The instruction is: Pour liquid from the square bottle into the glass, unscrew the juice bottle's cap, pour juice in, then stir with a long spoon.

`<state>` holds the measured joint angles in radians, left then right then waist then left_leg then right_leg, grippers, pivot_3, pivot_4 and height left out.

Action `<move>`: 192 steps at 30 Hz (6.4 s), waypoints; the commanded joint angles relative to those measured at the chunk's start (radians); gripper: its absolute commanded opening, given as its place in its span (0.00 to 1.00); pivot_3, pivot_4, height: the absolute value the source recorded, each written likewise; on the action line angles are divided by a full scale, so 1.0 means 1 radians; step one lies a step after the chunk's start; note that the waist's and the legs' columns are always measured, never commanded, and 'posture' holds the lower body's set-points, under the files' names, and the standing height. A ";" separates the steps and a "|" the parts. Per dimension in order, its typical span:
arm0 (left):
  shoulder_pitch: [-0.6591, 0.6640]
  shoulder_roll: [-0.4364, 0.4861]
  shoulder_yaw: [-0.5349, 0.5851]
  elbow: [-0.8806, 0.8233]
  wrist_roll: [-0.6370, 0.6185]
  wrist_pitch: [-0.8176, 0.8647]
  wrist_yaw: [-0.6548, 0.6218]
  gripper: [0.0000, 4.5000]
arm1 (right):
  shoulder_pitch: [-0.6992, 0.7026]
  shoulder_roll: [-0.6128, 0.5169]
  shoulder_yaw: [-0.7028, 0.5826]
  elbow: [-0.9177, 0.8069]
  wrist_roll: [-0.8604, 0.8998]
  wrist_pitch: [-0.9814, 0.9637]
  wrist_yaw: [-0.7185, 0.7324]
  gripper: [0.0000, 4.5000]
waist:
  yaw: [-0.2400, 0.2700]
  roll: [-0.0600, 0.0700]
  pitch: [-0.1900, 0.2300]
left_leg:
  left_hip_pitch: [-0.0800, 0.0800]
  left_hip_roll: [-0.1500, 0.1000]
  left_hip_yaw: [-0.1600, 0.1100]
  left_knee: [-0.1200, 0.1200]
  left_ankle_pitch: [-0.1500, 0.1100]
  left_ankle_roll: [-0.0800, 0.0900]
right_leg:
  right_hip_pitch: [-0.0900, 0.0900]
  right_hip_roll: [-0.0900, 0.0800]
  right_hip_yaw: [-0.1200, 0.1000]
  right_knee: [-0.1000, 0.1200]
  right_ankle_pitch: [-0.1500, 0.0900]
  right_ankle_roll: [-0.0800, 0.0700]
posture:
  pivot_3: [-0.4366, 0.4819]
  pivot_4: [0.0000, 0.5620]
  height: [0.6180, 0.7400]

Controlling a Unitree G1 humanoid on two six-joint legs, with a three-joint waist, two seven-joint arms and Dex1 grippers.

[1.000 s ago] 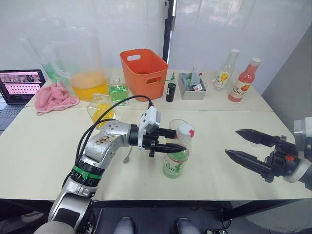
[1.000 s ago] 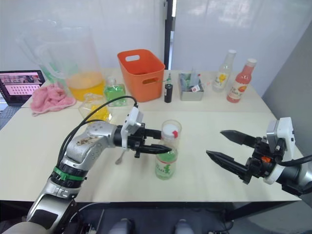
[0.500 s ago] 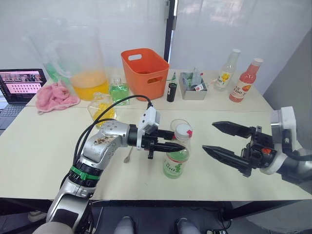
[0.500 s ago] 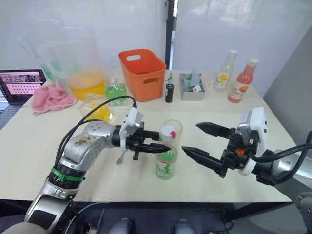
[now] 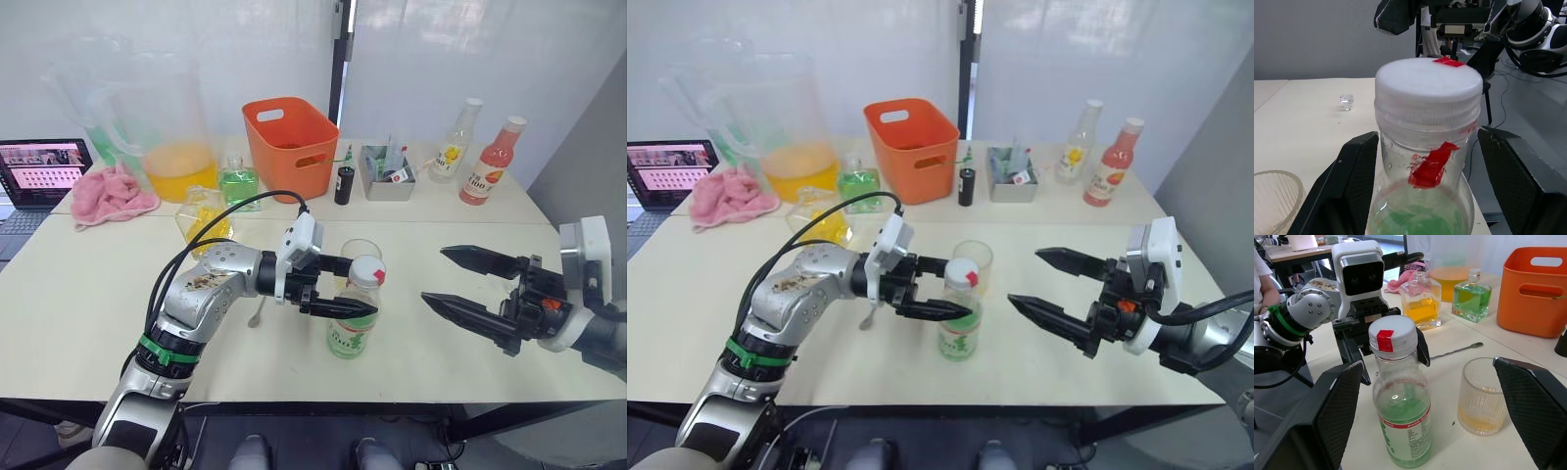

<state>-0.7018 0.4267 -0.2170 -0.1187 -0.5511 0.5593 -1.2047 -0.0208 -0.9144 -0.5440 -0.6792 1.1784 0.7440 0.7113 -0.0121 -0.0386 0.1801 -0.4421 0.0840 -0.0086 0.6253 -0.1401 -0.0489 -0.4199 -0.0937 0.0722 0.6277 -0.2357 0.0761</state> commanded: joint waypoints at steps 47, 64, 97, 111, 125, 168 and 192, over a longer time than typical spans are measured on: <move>0.025 0.025 -0.008 -0.079 0.019 -0.011 0.029 0.31 | -0.427 0.043 0.415 -0.001 0.032 0.140 -0.285 0.44 | -0.003 0.000 0.000 | 0.000 0.001 0.000 0.000 0.000 0.000 | -0.001 0.001 0.000 0.000 0.000 -0.001 | 0.48 0.27 0.99; 0.074 0.135 0.034 -0.164 -0.013 0.019 0.034 0.31 | -0.784 0.088 0.768 0.538 -0.421 -0.215 0.702 0.37 | -0.028 0.000 0.000 | 0.001 0.001 0.000 -0.001 0.000 0.000 | -0.002 0.002 0.000 0.001 0.000 -0.001 | 0.48 0.27 0.99; 0.113 0.080 0.024 -0.121 -0.028 0.002 0.104 0.30 | -0.455 0.110 0.337 0.042 -0.094 0.092 0.015 1.00 | -0.009 0.001 0.000 | 0.002 0.001 -0.002 -0.002 0.000 0.000 | -0.002 0.002 0.000 0.004 0.000 0.001 | 0.48 0.27 0.99; 0.060 0.021 -0.015 -0.033 0.021 -0.045 0.057 0.30 | -0.415 0.117 0.373 -0.067 -0.062 0.170 -0.327 1.00 | 0.001 0.001 0.000 | 0.001 0.000 -0.002 0.000 0.000 0.000 | 0.000 0.002 0.000 0.001 -0.001 -0.002 | 0.48 0.27 0.99; 0.073 0.028 -0.006 -0.055 0.023 -0.042 0.065 0.29 | -0.463 0.091 0.426 -0.033 -0.024 0.187 -0.251 0.37 | 0.000 0.001 0.000 | 0.001 0.001 -0.002 0.000 0.000 0.000 | 0.000 0.002 0.000 0.001 -0.001 -0.002 | 0.48 0.27 0.99; 0.156 0.127 0.019 -0.205 -0.018 0.014 0.145 0.29 | -0.957 0.046 0.663 0.623 -0.286 -0.071 0.706 1.00 | -0.023 0.001 0.000 | 0.001 0.001 -0.002 -0.003 0.000 0.000 | -0.003 0.003 0.000 0.003 -0.001 -0.002 | 0.48 0.27 0.99; 0.012 -0.019 -0.048 0.065 0.039 -0.097 -0.027 0.28 | -0.535 0.054 0.326 -0.036 0.082 0.339 -0.411 1.00 | 0.011 0.002 -0.001 | -0.001 0.000 -0.002 0.000 0.000 0.000 | -0.001 0.002 0.000 0.000 -0.001 -0.002 | 0.48 0.27 0.99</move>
<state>-0.6904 0.4160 -0.2352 -0.0632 -0.5324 0.4606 -1.2249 -0.5542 -0.8566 -0.1996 -0.6877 1.2315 1.0861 0.3366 -0.0013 -0.0370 0.1796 -0.4430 0.0842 -0.0109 0.6249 -0.1402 -0.0487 -0.4205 -0.0921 0.0724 0.6279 -0.2368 0.0736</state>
